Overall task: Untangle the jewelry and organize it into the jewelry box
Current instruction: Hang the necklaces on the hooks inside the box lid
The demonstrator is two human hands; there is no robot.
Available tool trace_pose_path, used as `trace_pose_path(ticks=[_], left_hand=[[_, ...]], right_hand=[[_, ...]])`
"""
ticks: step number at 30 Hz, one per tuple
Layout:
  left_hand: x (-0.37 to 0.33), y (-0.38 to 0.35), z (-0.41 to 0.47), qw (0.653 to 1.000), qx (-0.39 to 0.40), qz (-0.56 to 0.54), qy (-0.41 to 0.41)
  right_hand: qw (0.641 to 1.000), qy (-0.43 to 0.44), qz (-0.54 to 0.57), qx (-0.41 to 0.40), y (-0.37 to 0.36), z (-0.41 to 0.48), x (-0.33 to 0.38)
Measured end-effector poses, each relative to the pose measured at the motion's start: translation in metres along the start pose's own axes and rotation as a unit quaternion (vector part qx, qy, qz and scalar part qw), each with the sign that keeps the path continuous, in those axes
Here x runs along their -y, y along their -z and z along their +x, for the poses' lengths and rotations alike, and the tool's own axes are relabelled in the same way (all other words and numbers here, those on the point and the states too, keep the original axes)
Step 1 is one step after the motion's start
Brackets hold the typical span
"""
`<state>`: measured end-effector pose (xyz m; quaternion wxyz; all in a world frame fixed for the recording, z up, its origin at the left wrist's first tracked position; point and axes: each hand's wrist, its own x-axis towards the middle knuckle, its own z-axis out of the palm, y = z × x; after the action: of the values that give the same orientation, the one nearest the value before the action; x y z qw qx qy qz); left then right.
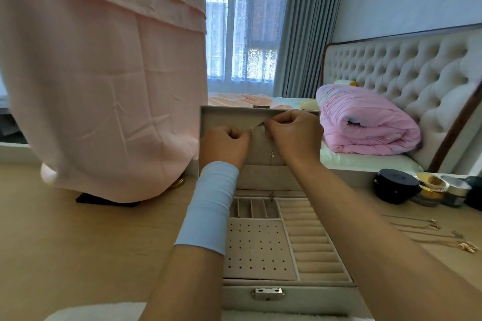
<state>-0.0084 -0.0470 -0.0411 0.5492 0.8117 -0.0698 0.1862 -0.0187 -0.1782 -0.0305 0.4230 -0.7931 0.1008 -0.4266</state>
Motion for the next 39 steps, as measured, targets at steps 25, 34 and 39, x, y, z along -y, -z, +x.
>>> trace_pose_path(ticks=[25, 34, 39], left_hand=[[-0.013, 0.017, -0.008, 0.937, 0.345, 0.043, 0.024], [-0.013, 0.023, -0.009, 0.935, 0.342, 0.095, 0.024], [-0.015, 0.007, -0.021, 0.927, 0.373, -0.016, 0.047]], right_hand=[[0.949, -0.162, 0.078, 0.260, 0.034, -0.042, -0.006], [0.955, -0.111, 0.114, 0.248, 0.050, -0.029, 0.000], [0.967, -0.041, 0.098, 0.230, 0.056, -0.028, 0.004]])
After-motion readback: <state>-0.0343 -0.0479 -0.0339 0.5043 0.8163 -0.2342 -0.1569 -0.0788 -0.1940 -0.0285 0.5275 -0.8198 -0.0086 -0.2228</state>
